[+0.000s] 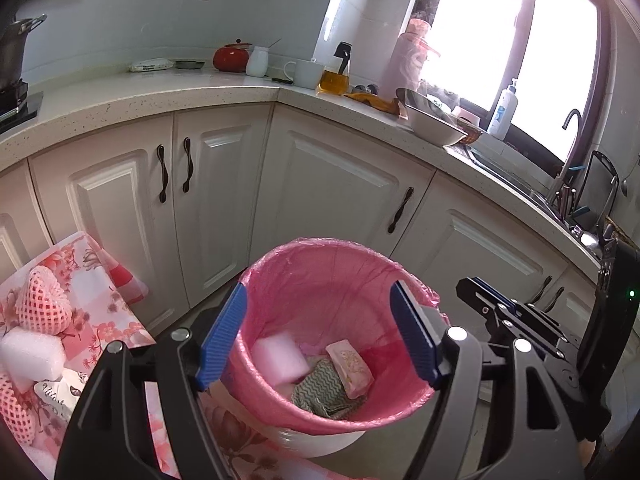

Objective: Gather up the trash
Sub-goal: 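Move both tools back from the bin toward the table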

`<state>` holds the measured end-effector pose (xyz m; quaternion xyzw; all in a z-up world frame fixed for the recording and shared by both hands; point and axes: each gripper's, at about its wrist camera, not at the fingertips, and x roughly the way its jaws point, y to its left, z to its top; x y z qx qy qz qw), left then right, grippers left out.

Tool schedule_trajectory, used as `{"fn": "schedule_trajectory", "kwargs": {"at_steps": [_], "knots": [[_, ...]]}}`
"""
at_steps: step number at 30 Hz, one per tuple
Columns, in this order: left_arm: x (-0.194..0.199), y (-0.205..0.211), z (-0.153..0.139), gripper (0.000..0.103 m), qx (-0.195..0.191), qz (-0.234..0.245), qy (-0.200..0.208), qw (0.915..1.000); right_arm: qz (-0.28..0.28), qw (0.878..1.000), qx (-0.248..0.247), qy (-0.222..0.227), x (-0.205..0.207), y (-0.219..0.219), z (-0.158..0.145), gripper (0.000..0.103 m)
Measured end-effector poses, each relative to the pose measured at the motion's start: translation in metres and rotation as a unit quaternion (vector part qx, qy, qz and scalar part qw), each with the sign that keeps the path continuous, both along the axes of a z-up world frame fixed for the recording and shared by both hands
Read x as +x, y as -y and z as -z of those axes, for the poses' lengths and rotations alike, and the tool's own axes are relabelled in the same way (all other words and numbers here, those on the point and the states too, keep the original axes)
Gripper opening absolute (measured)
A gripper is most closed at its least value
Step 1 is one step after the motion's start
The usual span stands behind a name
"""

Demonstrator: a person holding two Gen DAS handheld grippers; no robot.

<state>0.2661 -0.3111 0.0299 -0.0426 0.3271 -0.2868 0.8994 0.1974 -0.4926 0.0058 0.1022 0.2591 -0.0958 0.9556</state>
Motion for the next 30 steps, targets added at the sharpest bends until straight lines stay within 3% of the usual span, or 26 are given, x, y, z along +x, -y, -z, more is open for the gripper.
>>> {"fn": "schedule_trajectory", "kwargs": {"at_steps": [12,13,16,17,23,30], "knots": [[-0.023,-0.043,0.000,0.071,0.020,-0.060,0.025,0.9977,0.003,1.000,-0.013,0.009,-0.015,-0.020,0.004,0.018],[-0.026,-0.047,0.001,0.071,0.025,-0.067,0.029,0.9970,0.003,1.000,-0.011,0.009,-0.016,-0.021,0.004,0.021],[-0.035,-0.062,0.003,0.073,0.033,-0.080,0.036,0.9956,0.002,1.000,-0.008,0.013,-0.021,-0.029,0.006,0.047],[-0.039,-0.068,0.004,0.074,0.037,-0.086,0.039,0.9948,0.000,1.000,-0.007,0.015,-0.023,-0.031,0.007,0.050],[-0.055,-0.110,0.012,0.078,0.043,-0.124,0.038,0.9907,-0.002,1.000,-0.003,0.018,-0.029,-0.049,0.011,0.057],[-0.077,-0.175,0.022,0.079,0.066,-0.185,0.037,0.9799,-0.001,1.000,-0.009,0.029,-0.038,-0.074,0.013,0.068]]}}
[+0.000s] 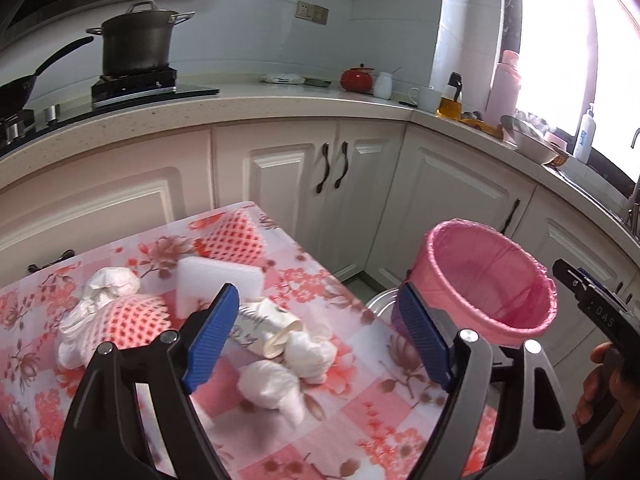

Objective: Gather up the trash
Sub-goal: 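Move both tools back from the bin toward the table, then grasp white foam block with left tool while right tool grasps white tissue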

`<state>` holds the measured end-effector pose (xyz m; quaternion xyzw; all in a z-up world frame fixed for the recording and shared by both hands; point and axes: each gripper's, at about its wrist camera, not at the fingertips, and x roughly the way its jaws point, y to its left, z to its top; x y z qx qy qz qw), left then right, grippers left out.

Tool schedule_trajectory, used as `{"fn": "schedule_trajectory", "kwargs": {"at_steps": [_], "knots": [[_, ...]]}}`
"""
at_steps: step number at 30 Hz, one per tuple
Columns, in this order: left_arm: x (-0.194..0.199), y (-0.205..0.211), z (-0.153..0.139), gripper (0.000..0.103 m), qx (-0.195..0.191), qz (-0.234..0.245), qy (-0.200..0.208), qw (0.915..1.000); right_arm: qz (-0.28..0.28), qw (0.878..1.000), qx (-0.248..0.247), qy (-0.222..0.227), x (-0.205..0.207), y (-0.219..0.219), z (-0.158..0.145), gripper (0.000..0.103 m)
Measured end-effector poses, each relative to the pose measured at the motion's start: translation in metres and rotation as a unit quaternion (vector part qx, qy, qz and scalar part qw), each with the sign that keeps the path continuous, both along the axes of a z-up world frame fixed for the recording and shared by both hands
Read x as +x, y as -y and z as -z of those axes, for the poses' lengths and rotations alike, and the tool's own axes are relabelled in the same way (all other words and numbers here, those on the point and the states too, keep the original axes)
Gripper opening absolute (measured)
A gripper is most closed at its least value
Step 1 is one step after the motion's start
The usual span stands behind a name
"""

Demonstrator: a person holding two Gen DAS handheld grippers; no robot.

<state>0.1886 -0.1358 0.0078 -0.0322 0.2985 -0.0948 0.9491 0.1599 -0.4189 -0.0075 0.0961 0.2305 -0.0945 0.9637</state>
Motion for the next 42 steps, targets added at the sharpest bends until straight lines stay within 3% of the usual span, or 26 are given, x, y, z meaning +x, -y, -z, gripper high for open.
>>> {"fn": "schedule_trajectory", "kwargs": {"at_steps": [11,15,30,37,42], "knots": [[-0.027,-0.081,0.025,0.079,0.009,-0.071,-0.026,0.9971,-0.035,0.999,-0.010,-0.008,-0.001,-0.053,0.011,0.075],[-0.029,-0.088,0.033,0.079,0.005,-0.076,-0.035,0.9965,-0.059,0.998,-0.011,-0.014,0.000,-0.076,0.014,0.079],[-0.019,-0.095,0.072,0.078,-0.009,-0.080,-0.089,0.9928,-0.124,0.992,-0.019,-0.028,0.001,-0.129,0.023,0.079],[-0.016,-0.100,0.086,0.050,-0.013,-0.076,-0.114,0.9905,-0.142,0.989,-0.021,-0.037,0.003,-0.146,0.028,0.079],[-0.020,-0.108,0.083,0.043,-0.016,-0.074,-0.112,0.9908,-0.157,0.986,-0.019,-0.049,0.007,-0.160,0.035,0.079]]}}
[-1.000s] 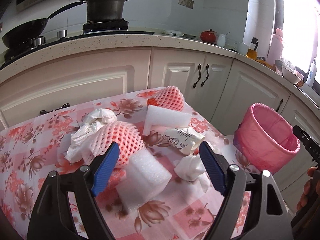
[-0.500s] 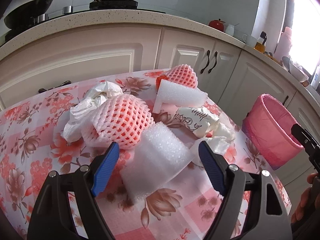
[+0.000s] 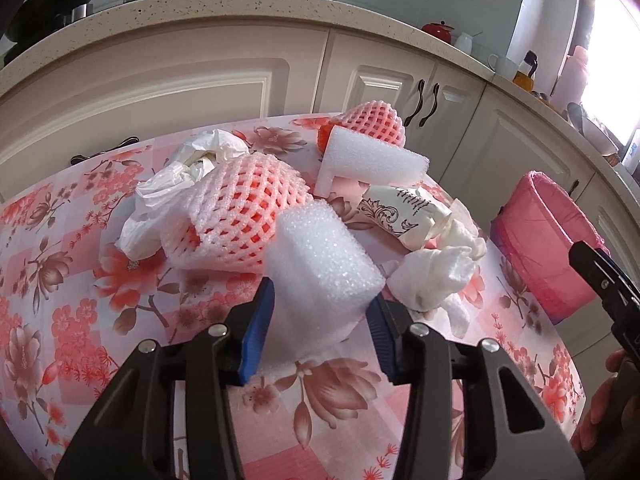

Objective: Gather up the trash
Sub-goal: 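Grasp white foam block with left tool while right tool grasps white tissue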

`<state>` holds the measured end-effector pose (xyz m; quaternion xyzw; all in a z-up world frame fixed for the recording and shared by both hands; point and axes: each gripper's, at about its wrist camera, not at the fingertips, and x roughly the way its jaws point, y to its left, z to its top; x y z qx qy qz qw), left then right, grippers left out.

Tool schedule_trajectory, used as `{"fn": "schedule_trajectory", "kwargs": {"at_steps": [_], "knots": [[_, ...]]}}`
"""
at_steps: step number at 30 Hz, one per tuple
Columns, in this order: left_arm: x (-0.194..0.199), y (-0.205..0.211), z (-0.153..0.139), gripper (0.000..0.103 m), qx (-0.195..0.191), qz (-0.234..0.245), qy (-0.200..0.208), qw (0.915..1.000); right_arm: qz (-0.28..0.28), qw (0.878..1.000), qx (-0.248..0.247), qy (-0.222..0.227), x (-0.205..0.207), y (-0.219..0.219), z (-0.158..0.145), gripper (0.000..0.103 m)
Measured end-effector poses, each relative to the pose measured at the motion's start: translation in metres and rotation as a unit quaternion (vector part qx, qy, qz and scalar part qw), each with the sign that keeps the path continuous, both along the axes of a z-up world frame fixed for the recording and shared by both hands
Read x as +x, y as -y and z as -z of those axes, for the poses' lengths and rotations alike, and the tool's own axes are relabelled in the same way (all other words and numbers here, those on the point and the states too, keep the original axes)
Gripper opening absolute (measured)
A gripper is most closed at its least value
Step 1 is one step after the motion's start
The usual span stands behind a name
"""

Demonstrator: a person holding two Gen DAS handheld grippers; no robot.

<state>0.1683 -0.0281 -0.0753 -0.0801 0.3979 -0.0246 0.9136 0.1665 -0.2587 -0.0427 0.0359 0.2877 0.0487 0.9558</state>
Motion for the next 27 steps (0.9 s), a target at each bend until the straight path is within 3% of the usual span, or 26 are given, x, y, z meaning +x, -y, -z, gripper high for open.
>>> {"fn": "schedule_trajectory", "kwargs": {"at_steps": [14,23,27], "knots": [[-0.019,-0.024,-0.016,0.038,-0.010,-0.004,0.020,0.9997,-0.051,0.998,-0.011,-0.034,0.014,-0.059,0.018,0.075],[-0.026,-0.042,-0.022,0.038,-0.013,-0.023,0.029,0.9992,-0.075,0.993,-0.022,-0.086,0.034,-0.088,0.040,0.061],[-0.026,-0.046,-0.021,0.038,-0.015,-0.027,0.029,0.9991,-0.085,0.990,-0.030,-0.104,0.043,-0.100,0.047,0.048]]}}
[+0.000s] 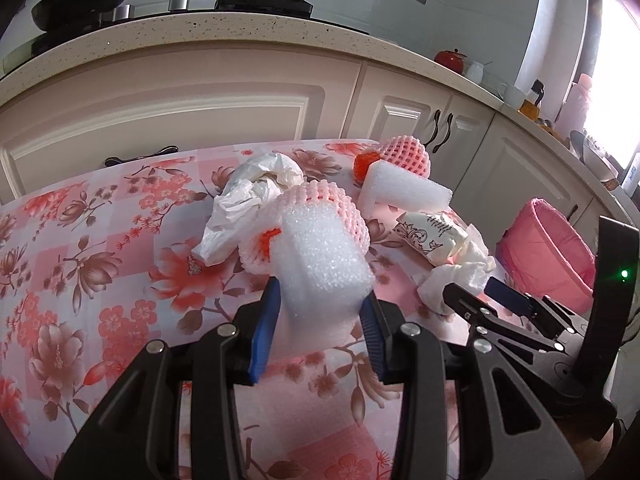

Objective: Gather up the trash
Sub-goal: 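Grasp white foam block with left tool while right tool grasps white tissue, then carry foam block and tissue over the pink bin and release both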

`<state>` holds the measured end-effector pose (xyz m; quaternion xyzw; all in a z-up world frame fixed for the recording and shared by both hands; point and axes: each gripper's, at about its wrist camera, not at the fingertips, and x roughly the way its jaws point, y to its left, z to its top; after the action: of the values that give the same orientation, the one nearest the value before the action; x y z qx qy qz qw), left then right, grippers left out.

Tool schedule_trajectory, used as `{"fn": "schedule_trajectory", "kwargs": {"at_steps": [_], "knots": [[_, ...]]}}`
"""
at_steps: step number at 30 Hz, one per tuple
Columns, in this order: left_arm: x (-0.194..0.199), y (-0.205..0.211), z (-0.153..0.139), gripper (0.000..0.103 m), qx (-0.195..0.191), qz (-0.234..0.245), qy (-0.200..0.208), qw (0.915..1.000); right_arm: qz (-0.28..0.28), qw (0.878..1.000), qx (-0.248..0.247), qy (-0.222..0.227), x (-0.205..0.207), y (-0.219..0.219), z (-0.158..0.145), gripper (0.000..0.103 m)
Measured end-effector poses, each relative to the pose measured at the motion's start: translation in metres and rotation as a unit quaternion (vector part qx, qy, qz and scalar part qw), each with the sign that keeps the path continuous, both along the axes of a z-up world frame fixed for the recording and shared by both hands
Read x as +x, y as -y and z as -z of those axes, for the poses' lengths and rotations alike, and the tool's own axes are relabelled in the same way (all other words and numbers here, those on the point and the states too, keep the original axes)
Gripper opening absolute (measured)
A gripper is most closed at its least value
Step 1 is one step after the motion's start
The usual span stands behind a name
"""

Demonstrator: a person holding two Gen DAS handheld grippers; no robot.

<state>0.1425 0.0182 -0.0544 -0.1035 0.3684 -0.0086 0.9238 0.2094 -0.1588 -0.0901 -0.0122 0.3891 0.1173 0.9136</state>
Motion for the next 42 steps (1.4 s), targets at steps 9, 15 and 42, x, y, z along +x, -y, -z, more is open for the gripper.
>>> {"fn": "schedule_trajectory", "kwargs": {"at_steps": [9,15,42], "knots": [[-0.002,-0.004,0.000,0.038,-0.001,-0.006,0.002,1.0000,-0.019,1.000,-0.001,-0.006,0.001,-0.008,0.003,0.015],[-0.005,0.000,-0.007,0.038,0.002,-0.005,0.008,1.0000,-0.026,1.000,0.011,0.009,-0.009,-0.004,-0.011,0.014],[-0.006,0.046,-0.043,0.038,0.019,0.035,0.041,0.9984,0.030,0.996,0.041,0.069,-0.029,0.072,-0.068,0.013]]}}
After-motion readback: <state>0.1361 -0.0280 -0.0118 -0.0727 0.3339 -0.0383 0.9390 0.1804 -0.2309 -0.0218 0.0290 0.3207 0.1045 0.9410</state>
